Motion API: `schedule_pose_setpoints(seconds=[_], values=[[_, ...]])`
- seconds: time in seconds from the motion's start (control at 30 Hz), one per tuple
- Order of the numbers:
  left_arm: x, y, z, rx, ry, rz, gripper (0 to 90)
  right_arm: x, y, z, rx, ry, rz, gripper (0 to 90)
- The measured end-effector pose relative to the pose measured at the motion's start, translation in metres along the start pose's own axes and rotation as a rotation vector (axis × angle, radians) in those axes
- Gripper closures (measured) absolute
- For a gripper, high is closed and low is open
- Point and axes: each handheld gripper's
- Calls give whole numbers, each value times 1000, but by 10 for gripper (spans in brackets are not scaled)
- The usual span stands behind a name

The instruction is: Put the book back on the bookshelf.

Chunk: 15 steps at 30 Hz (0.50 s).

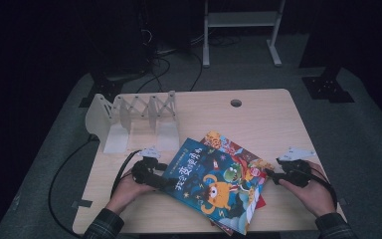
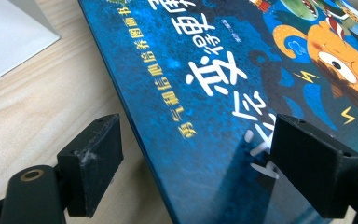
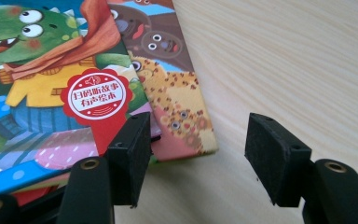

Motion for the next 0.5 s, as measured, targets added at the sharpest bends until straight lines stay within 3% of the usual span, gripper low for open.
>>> schedule_pose_setpoints(seconds=[0.3,0.5], values=[[-1,4,0,-15,-12,-14,133,-13,-3,12,22,5,-38,392],[0,6,0,-9,-6,-44,101,-22,-4,21,26,9,-57,403]])
Point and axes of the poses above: each handheld gripper's, and its own axes: z roughly forward along the jaws, x roughly out of its underside, y roughly to its left, and after that the axes turned 11 degrees about -z, right-handed
